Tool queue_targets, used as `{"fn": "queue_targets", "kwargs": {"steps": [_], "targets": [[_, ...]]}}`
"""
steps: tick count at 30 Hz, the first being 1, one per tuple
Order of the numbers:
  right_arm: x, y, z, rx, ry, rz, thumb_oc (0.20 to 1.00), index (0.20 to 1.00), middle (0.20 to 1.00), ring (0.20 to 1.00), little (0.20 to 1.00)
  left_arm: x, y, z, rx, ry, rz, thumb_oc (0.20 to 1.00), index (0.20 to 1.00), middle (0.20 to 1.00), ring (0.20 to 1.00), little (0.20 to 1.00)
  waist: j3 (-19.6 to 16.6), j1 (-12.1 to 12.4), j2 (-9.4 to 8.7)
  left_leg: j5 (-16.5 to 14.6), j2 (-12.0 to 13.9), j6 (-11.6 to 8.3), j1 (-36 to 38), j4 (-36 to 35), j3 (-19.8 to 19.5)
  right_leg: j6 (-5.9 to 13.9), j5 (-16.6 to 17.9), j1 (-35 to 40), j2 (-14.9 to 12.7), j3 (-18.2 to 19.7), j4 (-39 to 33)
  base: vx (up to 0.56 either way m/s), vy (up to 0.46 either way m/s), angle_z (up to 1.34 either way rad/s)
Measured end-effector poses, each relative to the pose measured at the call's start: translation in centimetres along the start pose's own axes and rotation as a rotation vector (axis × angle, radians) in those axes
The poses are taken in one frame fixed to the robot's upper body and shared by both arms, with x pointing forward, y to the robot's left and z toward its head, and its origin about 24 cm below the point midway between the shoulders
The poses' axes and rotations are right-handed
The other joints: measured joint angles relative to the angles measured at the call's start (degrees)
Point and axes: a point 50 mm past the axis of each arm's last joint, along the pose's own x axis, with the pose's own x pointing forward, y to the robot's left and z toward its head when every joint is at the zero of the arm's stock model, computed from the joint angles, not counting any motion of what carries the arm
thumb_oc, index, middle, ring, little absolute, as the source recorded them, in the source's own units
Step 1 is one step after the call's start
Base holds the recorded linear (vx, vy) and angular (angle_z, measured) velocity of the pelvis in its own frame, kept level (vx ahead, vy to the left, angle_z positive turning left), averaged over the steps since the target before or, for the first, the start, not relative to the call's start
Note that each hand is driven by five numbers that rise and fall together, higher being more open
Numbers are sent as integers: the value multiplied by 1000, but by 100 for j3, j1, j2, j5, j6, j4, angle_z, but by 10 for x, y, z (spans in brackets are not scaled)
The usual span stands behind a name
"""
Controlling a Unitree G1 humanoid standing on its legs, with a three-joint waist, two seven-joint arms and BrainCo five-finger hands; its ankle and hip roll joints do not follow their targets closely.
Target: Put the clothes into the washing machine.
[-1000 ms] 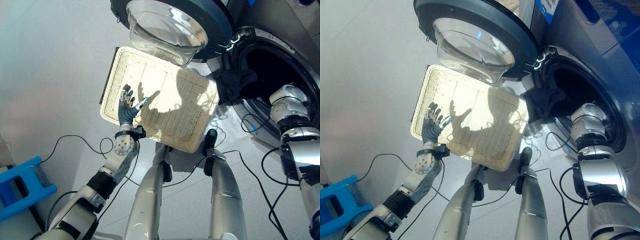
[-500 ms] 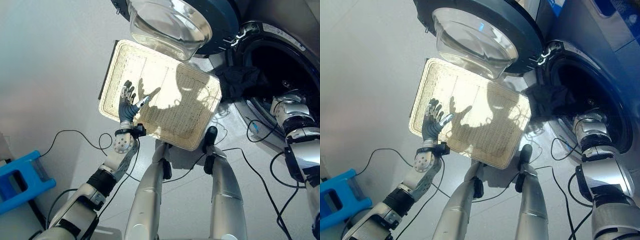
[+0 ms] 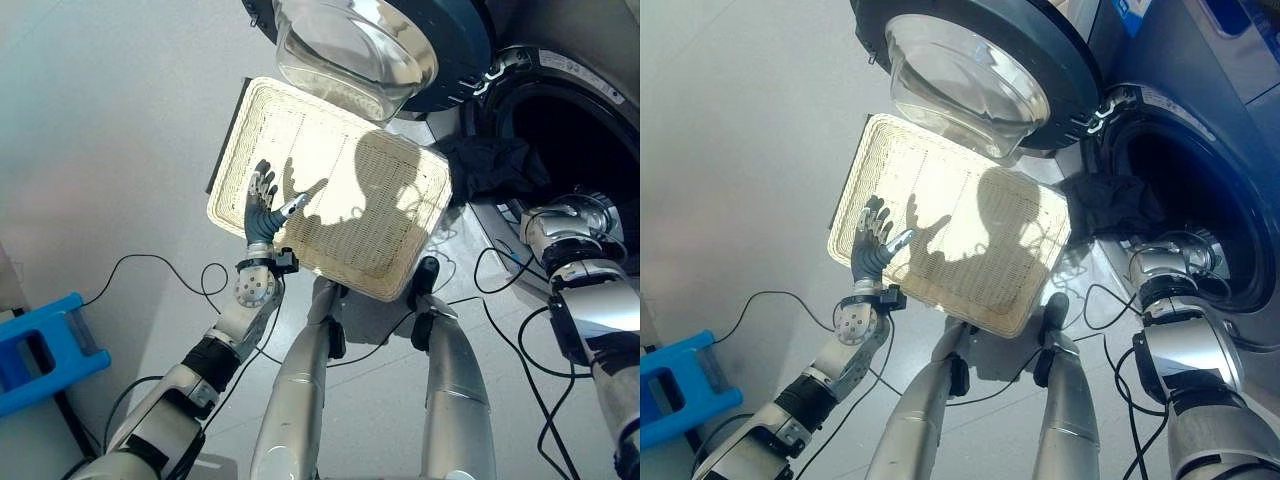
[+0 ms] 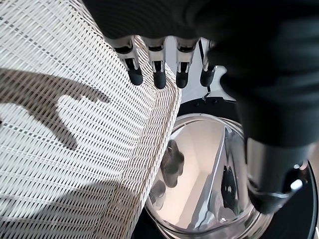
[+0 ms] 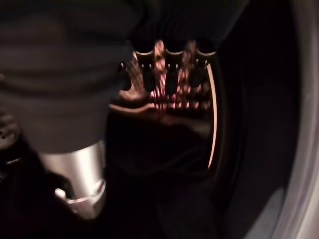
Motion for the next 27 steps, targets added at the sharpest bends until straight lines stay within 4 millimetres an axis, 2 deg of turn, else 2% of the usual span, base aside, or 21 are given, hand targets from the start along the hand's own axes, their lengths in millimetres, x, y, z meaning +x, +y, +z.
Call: {"fn": "queue_targets", "kwargs": {"steps": [5, 13, 17, 27], "targets": [[-7, 6, -24, -75, -31, 8, 1000, 1000, 1000, 1000, 1000, 0, 3, -3, 5, -3, 6, 1000, 1000, 1000, 1000, 1000, 0, -8, 0, -3, -13, -3, -3, -5, -8, 14, -11, -1, -12, 4, 10, 0, 0, 0], [-22, 14, -40, -54, -65, 39, 1000, 1000, 1000, 1000, 1000, -3, -1, -6, -10, 0, 1, 1000, 1000, 1000, 1000, 1000, 0, -31, 0, -10, -7, -6, -20, -24, -6, 18, -14, -9, 2, 10, -29, 1, 4, 0], [-38, 20, -49, 0, -80, 70, 1000, 1000, 1000, 1000, 1000, -3, -4, -5, -1, -12, -9, 1000, 1000, 1000, 1000, 1000, 0, -58, -1, -14, -2, -1, -20, -32, -5, 18, -14, -7, 22, 15, -44, 0, 0, 0], [-67, 24, -53, 138, -126, 150, 1000, 1000, 1000, 1000, 1000, -9, -4, -9, -20, -4, 4, 1000, 1000, 1000, 1000, 1000, 2, -258, -4, -29, 32, -3, -5, -30, 31, 2, -1, 14, 107, 43, -110, -3, 2, -2]]}}
